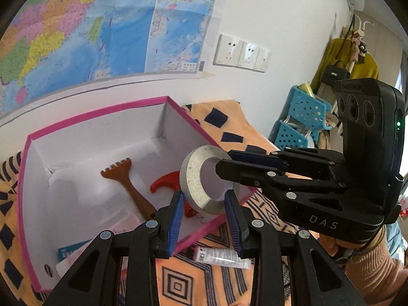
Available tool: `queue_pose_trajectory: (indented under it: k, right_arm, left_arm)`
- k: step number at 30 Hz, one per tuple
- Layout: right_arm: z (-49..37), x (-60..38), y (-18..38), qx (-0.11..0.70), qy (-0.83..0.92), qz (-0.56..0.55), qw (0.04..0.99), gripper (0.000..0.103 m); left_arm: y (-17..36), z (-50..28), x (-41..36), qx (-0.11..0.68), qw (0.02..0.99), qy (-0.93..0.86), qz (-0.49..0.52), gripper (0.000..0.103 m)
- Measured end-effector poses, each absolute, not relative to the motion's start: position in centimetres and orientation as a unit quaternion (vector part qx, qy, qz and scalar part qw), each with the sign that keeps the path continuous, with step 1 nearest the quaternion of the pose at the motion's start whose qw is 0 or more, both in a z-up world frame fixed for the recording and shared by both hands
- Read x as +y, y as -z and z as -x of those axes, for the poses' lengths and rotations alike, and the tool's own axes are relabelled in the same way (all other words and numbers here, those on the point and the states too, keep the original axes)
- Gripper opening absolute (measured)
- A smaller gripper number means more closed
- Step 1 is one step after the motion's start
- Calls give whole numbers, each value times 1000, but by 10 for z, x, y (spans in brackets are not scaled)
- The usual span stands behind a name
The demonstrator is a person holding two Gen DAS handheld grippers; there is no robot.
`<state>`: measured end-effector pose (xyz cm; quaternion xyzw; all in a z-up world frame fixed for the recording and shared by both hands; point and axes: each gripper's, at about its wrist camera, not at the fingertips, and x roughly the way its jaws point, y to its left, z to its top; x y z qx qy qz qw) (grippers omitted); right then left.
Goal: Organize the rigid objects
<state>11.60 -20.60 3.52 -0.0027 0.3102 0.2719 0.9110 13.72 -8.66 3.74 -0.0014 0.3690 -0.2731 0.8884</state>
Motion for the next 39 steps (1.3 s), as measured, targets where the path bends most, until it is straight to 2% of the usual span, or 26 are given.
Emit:
queue_pose_trajectory:
  k: [14, 17, 20, 28, 39]
  right_arm:
    - [-143, -202, -12, 358, -247, -3, 900, 17]
    - [-143, -201, -10, 363, -221, 5, 905, 22]
    - [-134, -206, -13, 347, -209, 2, 914, 30]
    - [-84, -224, -21, 308, -257, -17, 916, 31]
    - [-65, -205, 29, 380, -295, 20, 877, 31]
  left_arm:
    - [-14, -166, -83, 411, 869, 274, 31, 33]
    - [-14, -165, -80, 410, 875, 256, 33, 33]
    - [-19, -154, -68, 390, 888, 241, 32, 33]
    - [-31, -103, -51, 330, 908, 258, 0, 39]
    - [10, -68, -54, 376, 885, 275, 1, 42]
